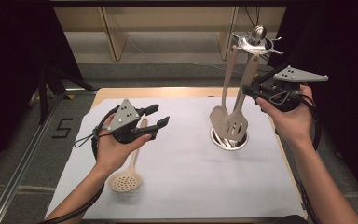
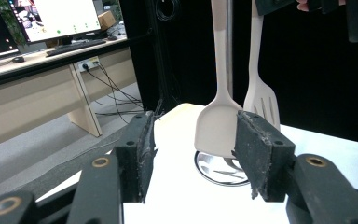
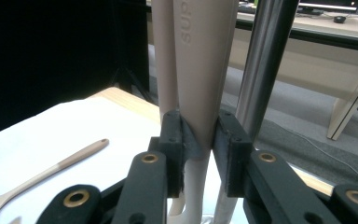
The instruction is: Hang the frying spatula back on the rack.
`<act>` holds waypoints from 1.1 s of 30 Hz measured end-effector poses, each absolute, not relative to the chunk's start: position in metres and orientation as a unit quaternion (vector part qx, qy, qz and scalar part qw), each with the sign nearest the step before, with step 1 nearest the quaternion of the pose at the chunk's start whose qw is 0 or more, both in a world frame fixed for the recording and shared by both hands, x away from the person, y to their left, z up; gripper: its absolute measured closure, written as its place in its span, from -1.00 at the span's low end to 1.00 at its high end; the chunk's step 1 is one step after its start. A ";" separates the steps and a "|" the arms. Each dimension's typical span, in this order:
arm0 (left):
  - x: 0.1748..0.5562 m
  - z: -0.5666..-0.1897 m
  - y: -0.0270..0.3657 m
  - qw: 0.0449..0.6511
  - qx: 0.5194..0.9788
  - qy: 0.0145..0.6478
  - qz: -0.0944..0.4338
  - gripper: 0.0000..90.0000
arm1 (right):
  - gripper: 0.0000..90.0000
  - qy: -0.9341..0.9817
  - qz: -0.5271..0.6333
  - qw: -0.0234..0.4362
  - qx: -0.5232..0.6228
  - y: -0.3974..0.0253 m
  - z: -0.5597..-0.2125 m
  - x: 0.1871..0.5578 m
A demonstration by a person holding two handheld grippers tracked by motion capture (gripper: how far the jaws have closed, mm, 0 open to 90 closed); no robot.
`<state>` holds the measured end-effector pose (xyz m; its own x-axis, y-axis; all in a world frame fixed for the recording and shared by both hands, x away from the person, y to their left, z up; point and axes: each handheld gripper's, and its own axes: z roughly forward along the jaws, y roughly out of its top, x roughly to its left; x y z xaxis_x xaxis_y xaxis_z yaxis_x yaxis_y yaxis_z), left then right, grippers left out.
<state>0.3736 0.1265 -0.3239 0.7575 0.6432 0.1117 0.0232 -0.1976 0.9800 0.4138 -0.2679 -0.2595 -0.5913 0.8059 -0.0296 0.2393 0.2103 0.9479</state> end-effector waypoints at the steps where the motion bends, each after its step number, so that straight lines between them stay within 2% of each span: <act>1: 0.374 -0.324 0.126 0.591 0.728 0.228 0.261 0.05 | 0.67 0.726 0.516 0.276 0.361 -0.268 -0.260 0.414; 9: 0.374 -0.327 0.126 0.591 0.729 0.228 0.258 0.05 | 0.66 0.727 0.511 0.286 0.358 -0.267 -0.261 0.412; 11: 0.375 -0.328 0.127 0.592 0.728 0.229 0.259 0.05 | 0.56 0.723 0.517 0.283 0.362 -0.267 -0.262 0.410; 13: 0.375 -0.327 0.129 0.592 0.727 0.231 0.261 0.05 | 0.50 0.719 0.517 0.293 0.361 -0.269 -0.261 0.406; 19: 0.376 -0.328 0.134 0.594 0.721 0.240 0.264 0.05 | 0.49 0.703 0.528 0.316 0.356 -0.278 -0.254 0.393; 20: 0.376 -0.329 0.134 0.594 0.721 0.240 0.265 0.05 | 0.51 0.699 0.529 0.328 0.352 -0.280 -0.252 0.392; 22: 0.376 -0.329 0.135 0.593 0.721 0.241 0.265 0.05 | 0.55 0.695 0.532 0.324 0.360 -0.283 -0.249 0.386; 27: 0.377 -0.332 0.135 0.592 0.719 0.247 0.267 0.05 | 0.84 0.679 0.539 0.344 0.361 -0.295 -0.241 0.379; 32: 0.377 -0.332 0.136 0.591 0.720 0.248 0.266 0.05 | 1.00 0.653 0.541 0.379 0.369 -0.306 -0.236 0.378; 33: 0.377 -0.332 0.136 0.591 0.720 0.248 0.267 0.05 | 1.00 0.652 0.542 0.373 0.376 -0.307 -0.236 0.377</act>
<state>0.3774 0.1356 -0.3324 0.7352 0.6716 0.0915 0.0418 -0.1797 0.9828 0.3767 -0.3067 -0.2358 -0.4389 0.8951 -0.0779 0.0873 0.1288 0.9878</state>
